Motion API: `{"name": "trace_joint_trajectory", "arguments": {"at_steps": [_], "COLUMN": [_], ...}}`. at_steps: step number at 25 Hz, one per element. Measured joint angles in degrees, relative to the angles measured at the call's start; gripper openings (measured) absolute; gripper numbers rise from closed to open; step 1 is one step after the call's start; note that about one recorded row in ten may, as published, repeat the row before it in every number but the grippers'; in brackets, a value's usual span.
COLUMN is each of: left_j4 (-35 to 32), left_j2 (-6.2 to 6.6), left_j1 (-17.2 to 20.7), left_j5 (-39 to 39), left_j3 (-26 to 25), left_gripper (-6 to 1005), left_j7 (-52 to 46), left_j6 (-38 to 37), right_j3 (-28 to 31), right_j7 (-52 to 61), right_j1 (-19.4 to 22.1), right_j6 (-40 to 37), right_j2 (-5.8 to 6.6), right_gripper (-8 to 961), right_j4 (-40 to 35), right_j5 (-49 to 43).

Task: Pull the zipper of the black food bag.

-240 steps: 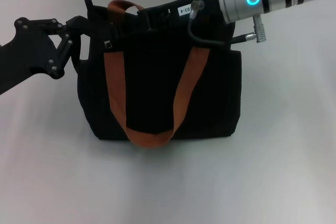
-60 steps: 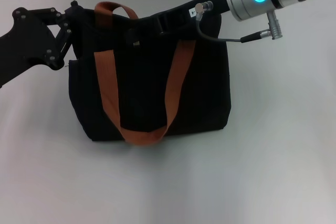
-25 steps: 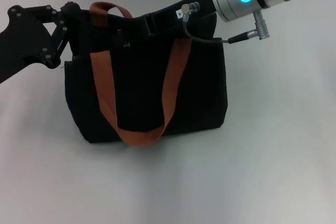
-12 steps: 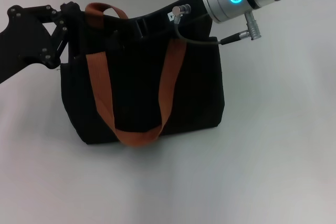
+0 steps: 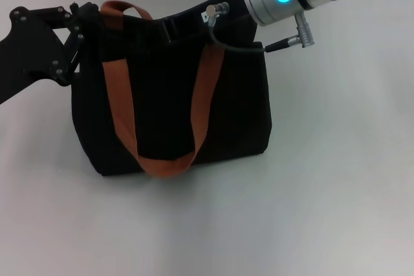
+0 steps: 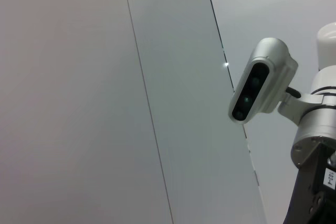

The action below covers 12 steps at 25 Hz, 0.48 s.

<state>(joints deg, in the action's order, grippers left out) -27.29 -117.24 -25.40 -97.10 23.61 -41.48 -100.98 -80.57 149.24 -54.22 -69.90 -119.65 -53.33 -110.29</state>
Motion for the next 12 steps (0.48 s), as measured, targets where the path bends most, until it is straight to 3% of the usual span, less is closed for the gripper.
{"name": "trace_joint_trajectory", "arguments": {"at_steps": [5,12], "left_j4": [0.0,0.1], "left_j2": [-0.01,-0.04], "left_j1": [0.1,0.4], "left_j5": [0.0,0.0], "left_j3": [0.1,0.1], "left_gripper": [54,54], "left_j7": [0.0,0.0], "left_j6": [-0.6,-1.1], "right_j3": [-1.6,-2.3], "right_j7": [0.3,0.3], "right_j1": [-0.2,0.3], "right_j6": [1.2,2.0], "right_j2": [-0.03,-0.06], "right_gripper": [221,133], "right_j4": [0.0,-1.3], "right_j5": [0.0,0.0]}}
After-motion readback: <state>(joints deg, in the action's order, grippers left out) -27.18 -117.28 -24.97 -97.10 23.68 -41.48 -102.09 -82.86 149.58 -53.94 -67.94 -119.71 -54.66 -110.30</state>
